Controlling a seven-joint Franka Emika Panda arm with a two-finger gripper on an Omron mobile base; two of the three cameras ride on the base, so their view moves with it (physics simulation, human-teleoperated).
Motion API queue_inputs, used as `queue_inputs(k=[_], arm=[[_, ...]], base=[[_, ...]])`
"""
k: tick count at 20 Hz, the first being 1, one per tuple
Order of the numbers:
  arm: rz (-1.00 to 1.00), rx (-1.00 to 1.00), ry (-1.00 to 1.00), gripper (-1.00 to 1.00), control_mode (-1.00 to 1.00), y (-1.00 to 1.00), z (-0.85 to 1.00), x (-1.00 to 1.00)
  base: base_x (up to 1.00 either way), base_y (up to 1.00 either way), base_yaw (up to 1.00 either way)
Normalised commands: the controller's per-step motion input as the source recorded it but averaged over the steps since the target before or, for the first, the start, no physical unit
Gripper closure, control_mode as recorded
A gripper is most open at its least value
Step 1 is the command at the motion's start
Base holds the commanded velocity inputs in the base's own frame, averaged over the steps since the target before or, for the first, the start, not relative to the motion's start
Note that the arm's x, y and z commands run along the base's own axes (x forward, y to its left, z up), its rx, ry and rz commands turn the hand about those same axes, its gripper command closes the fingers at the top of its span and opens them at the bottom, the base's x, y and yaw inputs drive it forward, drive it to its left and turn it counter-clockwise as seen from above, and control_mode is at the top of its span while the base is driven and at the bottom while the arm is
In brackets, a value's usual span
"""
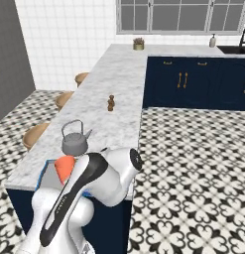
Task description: Pick the kettle from the counter and place it on the tray. Then pick the mug from the cabinet and place it on the tray. Then close the cabinet doors.
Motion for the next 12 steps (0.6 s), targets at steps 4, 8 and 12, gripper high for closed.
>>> queue_inputs(k=[4,8,12], arm=[[0.11,0.07,-0.05,1.00,-1.00,-0.17,-0.47,0.54],[0.08,0.02,-0.09,1.00,-1.00,-0.17,-0.44,0.41],[0.01,0.00,-0.07,1.00,-1.00,-0.11,-0.37,0.37]], base=[[0.00,0.00,0.00],[0.00,0.00,0.00],[0.00,0.00,0.00]])
